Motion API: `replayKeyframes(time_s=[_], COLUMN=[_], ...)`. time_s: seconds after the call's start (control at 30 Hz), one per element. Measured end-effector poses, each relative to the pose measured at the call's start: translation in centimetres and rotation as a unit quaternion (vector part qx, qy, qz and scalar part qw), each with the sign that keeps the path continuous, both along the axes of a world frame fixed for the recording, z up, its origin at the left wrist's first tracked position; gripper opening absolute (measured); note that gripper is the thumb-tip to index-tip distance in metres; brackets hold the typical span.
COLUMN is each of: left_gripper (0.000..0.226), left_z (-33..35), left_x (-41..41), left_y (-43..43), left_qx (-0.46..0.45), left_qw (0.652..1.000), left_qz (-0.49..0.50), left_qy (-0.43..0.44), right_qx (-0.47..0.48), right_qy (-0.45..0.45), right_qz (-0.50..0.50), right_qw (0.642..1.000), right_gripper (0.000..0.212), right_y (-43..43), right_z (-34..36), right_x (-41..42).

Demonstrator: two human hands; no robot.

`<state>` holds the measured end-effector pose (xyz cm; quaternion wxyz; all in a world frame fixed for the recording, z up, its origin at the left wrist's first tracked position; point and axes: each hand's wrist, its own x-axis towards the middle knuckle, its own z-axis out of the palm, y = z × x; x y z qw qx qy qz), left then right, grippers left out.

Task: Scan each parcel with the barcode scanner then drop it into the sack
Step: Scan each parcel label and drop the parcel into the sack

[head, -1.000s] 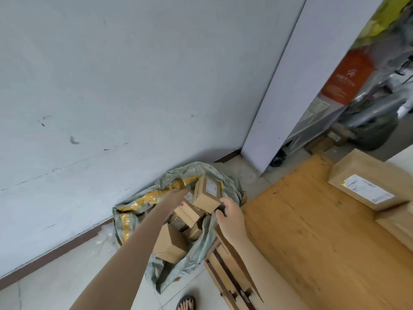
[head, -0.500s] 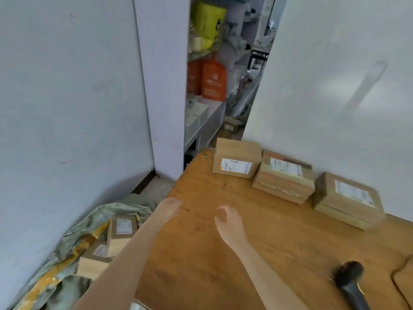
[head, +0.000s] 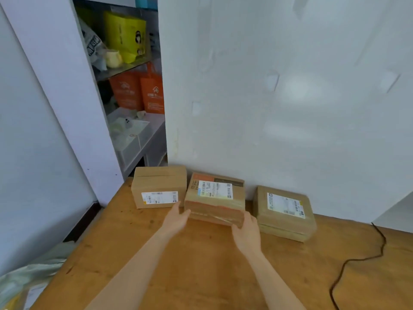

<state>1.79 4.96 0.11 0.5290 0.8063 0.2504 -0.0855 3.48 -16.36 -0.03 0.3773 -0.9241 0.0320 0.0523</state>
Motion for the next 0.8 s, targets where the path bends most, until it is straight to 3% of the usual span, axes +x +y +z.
replayKeyframes(time_s=[0.4, 0.8], left_gripper=[0.059, 0.051], left_z=[-0.9, -2.0], left_x=[5.2, -3.3], left_y=[-2.1, -3.9], left_qx=[-0.049, -0.108], left_qw=[0.997, 0.987], left_qz=[0.066, 0.12], left_qy=[-0.006, -0.028], right_qx=[0.044, 0.056], right_qy=[0.01, 0.006], right_qz=[0.001, -0.062], right_qw=[0.999, 0.996], right_gripper=[0.056, 0.046], right_y=[-0.4, -1.2], right_z=[-1.9, -1.8], right_x=[4.6, -8.2])
